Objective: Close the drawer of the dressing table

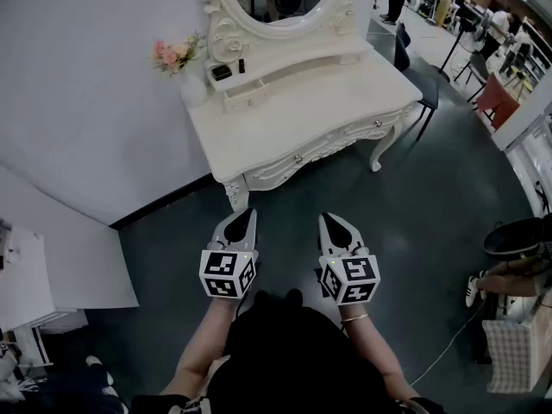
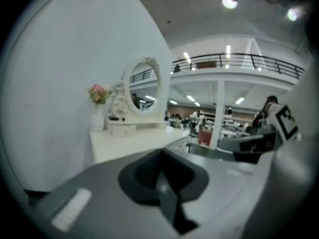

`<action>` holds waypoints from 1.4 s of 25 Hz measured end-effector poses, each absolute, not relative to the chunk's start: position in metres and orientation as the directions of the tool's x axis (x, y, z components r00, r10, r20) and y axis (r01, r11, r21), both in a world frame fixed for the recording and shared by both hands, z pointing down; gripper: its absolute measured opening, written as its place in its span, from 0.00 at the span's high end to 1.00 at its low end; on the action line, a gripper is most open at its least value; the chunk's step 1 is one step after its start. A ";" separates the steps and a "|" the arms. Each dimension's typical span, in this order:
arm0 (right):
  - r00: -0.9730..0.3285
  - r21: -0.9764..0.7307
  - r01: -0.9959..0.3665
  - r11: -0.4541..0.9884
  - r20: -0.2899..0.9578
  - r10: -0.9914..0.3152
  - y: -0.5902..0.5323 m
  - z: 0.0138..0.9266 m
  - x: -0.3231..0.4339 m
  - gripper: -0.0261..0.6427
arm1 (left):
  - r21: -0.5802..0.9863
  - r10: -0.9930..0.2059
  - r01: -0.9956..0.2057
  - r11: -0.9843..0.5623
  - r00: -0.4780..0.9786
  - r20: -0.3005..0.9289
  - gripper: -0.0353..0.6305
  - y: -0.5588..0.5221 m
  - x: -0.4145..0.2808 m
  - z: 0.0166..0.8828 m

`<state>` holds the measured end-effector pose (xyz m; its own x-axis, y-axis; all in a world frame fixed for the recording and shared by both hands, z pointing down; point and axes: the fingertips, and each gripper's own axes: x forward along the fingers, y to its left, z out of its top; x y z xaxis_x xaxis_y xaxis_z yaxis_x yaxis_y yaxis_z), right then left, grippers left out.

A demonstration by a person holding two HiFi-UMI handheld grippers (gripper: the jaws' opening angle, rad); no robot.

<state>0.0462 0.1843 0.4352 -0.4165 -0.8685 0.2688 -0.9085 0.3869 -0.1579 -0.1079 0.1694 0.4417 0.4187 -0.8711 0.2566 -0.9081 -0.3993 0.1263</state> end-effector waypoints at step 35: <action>-0.418 -0.183 -0.906 0.381 0.258 -0.871 0.168 0.446 0.088 0.95 | 0.069 -0.881 -0.917 -0.393 0.397 0.256 0.93 0.146 -0.068 0.441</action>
<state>0.0877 0.1676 0.4462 -0.4185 -0.8709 0.2577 -0.9062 0.3811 -0.1833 -0.0680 0.1457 0.4406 0.3973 -0.8813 0.2558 -0.9169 -0.3931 0.0694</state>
